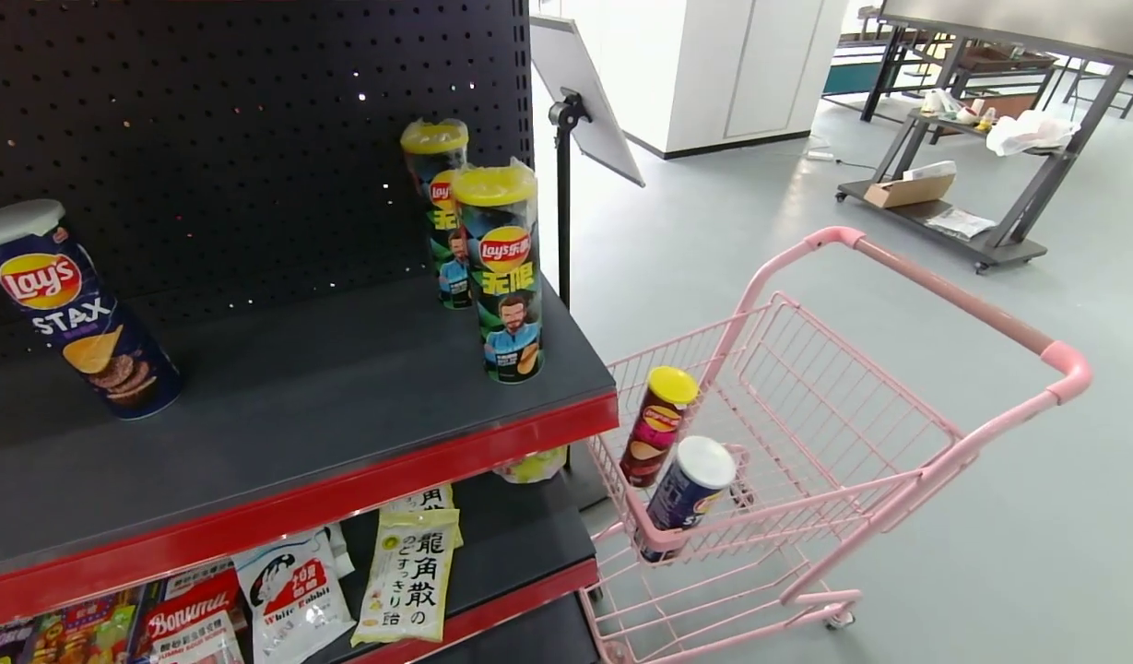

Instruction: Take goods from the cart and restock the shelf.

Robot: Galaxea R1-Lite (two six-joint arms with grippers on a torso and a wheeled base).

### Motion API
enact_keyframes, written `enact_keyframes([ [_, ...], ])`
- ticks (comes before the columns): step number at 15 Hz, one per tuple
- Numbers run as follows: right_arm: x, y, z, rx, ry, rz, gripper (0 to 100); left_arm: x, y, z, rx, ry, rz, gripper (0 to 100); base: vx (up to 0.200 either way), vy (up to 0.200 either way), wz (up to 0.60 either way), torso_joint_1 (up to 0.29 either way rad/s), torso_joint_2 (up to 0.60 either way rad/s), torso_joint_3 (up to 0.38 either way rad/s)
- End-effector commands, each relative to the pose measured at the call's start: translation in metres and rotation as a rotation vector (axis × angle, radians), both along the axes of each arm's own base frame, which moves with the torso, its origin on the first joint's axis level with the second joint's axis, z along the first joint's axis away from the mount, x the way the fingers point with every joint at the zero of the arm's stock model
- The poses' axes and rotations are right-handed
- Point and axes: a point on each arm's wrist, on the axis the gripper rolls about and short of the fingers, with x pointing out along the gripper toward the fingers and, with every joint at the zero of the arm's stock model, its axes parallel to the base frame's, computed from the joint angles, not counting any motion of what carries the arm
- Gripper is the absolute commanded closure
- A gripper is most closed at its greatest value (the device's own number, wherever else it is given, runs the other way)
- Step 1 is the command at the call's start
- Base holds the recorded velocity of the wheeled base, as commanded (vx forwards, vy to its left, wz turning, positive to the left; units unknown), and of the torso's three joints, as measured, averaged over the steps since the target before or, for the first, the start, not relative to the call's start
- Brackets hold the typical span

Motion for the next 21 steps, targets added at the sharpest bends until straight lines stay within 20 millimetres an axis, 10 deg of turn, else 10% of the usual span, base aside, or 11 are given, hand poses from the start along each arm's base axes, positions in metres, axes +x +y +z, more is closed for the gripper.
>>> enact_keyframes([
  [1, 0.0000, 0.0000, 0.0000, 0.000, 0.000, 0.001, 0, 0.0000, 0.0000, 0.0000, 0.001, 0.001, 0.000, 0, 0.000, 0.000, 0.00, -0.144, 0.37, 0.217],
  [21, 0.0044, 0.0002, 0.0014, -0.053, 0.057, -0.016, 0, 0.0000, 0.0000, 0.0000, -0.003, 0.001, 0.000, 0, 0.000, 0.000, 0.00, -0.131, 0.35, 0.215],
])
